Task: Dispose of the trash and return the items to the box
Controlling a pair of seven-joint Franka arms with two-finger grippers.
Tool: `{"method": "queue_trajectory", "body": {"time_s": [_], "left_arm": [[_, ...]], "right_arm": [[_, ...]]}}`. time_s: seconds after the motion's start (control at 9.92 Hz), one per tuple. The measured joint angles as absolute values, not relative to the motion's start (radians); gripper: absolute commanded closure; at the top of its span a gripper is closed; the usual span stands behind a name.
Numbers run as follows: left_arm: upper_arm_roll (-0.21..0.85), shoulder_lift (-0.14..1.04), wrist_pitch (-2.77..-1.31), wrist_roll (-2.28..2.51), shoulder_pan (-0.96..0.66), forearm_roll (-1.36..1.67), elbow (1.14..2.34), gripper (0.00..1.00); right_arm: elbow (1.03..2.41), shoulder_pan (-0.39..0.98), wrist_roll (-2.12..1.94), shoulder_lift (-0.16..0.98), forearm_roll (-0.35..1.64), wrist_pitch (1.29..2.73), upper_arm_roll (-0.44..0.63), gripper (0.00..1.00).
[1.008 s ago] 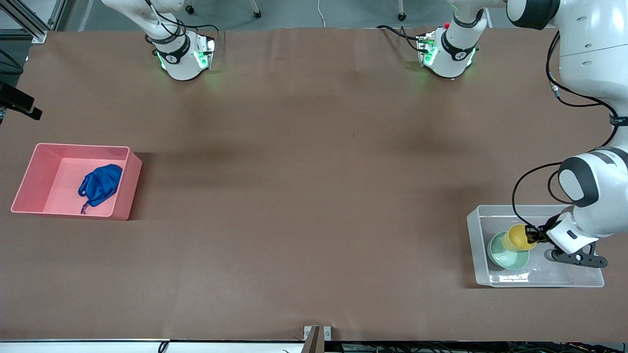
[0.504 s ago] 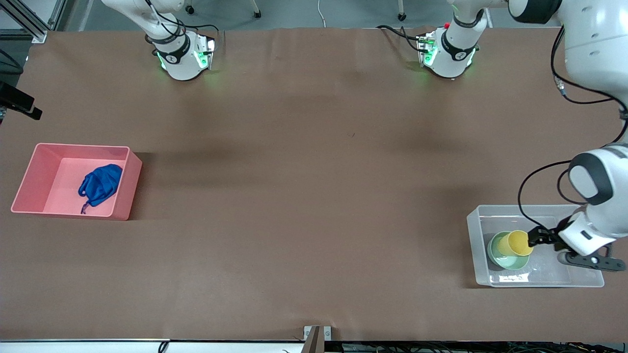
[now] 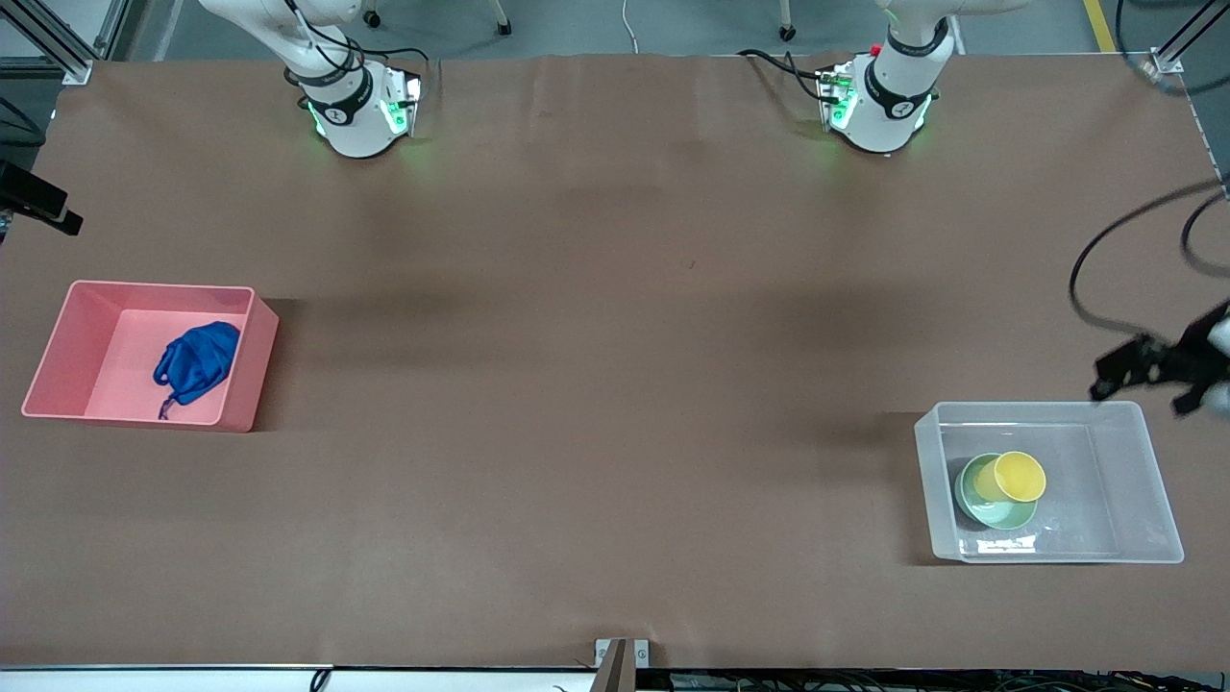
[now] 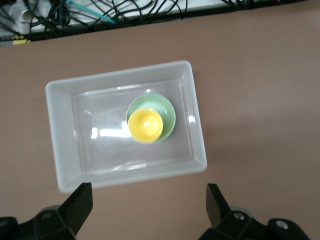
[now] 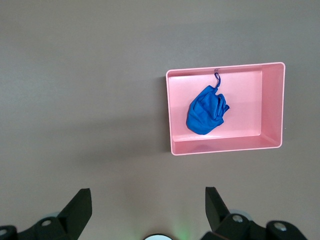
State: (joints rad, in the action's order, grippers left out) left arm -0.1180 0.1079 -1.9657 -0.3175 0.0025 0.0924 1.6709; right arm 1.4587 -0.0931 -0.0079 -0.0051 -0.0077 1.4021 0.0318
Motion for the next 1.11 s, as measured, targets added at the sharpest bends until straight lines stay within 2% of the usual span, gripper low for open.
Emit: {"method": "queue_trajectory", "body": {"time_s": [0.1,0.3,0.71,1.11], "left_arm": [[-0.099,0.026,-1.911,-0.308,0.009,0.084,1.714,0.0],[-0.048,-0.051,-1.802,-0.246,0.012,0.078,1.712,0.0],[0.006,-0.047,-1.6,-0.118,0.012,0.018,1.514,0.0],[0.018,-0.037,-1.524,-0.053,0.012,0.018,1.494,0.0]], "right_arm": [[1.459,-0.093,-0.008,-0.005,-0.008,1.402,0.032,0.0],[1.458,-0.094,-0.008,-0.005,-0.008,1.402,0.032,0.0],[1.458,-0.094,-0.008,-0.005,-0.008,1.402,0.032,0.0],[1.458,-0.094,-0.008,-0.005,-0.008,1.402,0.032,0.0]]}}
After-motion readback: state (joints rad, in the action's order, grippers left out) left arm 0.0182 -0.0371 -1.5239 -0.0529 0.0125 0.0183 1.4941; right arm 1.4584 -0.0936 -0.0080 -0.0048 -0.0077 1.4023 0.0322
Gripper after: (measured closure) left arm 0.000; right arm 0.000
